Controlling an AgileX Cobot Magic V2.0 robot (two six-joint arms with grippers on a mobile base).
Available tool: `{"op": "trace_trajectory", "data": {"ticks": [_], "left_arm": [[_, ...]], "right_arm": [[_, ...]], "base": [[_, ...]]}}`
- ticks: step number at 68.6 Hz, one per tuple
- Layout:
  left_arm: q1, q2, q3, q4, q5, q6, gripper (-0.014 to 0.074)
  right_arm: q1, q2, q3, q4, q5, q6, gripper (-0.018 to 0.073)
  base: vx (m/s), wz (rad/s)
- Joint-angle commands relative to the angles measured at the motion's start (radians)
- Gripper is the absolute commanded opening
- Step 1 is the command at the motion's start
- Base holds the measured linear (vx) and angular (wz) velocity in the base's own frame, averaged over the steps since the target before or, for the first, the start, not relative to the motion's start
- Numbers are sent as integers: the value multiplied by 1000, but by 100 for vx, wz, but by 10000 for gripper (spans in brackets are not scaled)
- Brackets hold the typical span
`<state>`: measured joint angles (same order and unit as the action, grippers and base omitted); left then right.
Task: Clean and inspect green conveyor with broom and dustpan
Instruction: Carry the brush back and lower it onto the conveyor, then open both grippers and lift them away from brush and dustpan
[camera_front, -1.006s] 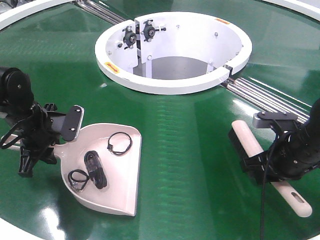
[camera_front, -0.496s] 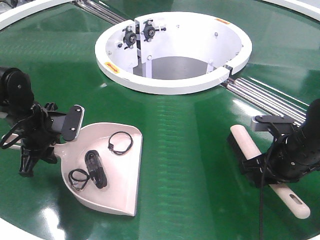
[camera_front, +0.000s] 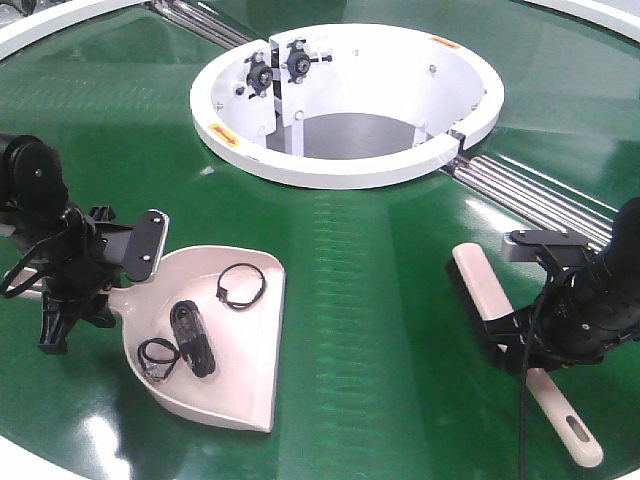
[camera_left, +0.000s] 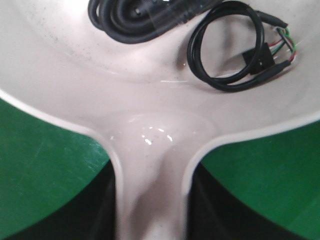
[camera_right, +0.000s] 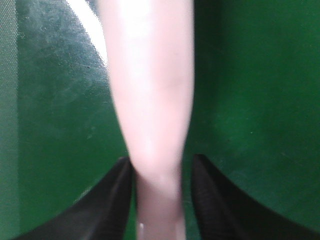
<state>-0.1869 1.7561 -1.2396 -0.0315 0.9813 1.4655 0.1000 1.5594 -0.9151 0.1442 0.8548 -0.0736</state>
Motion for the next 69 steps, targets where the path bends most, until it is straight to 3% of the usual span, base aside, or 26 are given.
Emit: {"op": "trace_trajectory", "data": {"ticks": [1, 14, 30, 64, 69], "left_arm": [[-9, -40, -27, -33, -3, -3, 203], [-9, -40, -27, -36, -5, -3, 358], [-9, -56, -27, -66, -6, -3, 493], [-9, -283, -27, -199, 97, -5, 514], [-9, -346, -27, -241, 116, -58, 514]], "right_arm": [[-5, -30, -24, -2, -16, -10, 370], [-5, -30, -24, -2, -11, -10, 427], [-5, -43, -25, -2, -26, -10, 428], [-5, -251, -25, -38, -57, -8, 428], [-5, -316, -25, -38, -90, -17, 426]], "base": [[0, 0], [0, 0], [0, 0], [0, 0], [0, 0]]}}
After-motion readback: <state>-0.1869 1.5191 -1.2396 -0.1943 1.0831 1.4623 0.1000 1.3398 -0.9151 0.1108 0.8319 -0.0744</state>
